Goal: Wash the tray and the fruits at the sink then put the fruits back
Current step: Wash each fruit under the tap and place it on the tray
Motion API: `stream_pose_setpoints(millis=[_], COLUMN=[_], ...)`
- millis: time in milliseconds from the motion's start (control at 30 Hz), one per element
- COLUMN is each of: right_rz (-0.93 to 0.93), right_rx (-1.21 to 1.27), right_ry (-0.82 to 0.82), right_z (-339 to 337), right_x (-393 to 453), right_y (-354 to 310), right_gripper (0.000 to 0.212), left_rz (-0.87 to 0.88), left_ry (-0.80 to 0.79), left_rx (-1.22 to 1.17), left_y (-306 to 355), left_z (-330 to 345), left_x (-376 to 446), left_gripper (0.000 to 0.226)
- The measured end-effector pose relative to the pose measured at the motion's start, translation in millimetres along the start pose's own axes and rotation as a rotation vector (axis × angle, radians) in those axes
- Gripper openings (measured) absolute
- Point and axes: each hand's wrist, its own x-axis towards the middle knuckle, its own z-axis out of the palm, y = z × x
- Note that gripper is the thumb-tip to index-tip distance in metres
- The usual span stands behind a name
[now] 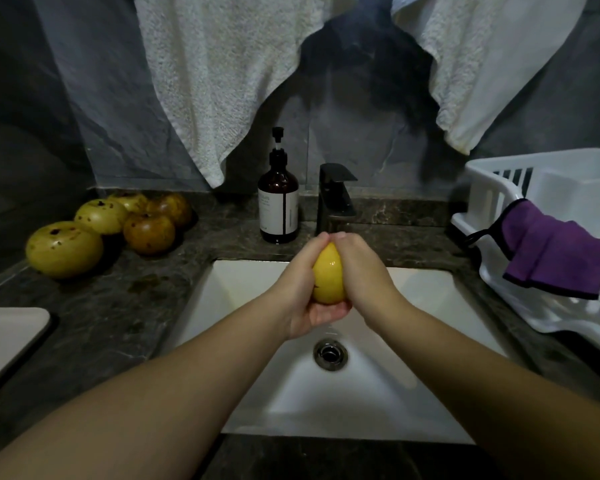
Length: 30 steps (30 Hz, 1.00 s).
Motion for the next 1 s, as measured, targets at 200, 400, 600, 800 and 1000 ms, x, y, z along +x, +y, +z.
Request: stream_pose_setpoints(millis=[200, 400, 600, 800, 1000], right_rz=[0.194, 0.073, 0.046, 0.156, 0.017], right_rx=[0.227, 0.122, 0.099, 0.285, 0.195], right_ry=[-0.025, 0.022, 0.062, -0.026, -0.031], right_z=[-9, 1, 2, -5, -6], right_x=[-1, -1, -7, -8, -5], right_y=[-8, -10, -8, -5, -12], right_gripper=[0.02, 0.031, 0.023, 0.019, 0.026], left_rz=[0.06, 0.077, 0.048, 0.112, 0.075], left_ry=[0.066, 0.127, 0.11, 0.099, 0.108], left_rx=[0.217, 0.21, 0.238, 0.269, 0.294], left_y=[-5, -4, -3, -2, -4], left_z=[1, 0, -1, -2, -1], left_x=[5, 7, 3, 5, 4], left_gripper=[0.065, 0.061, 0.069, 0.055, 0.064])
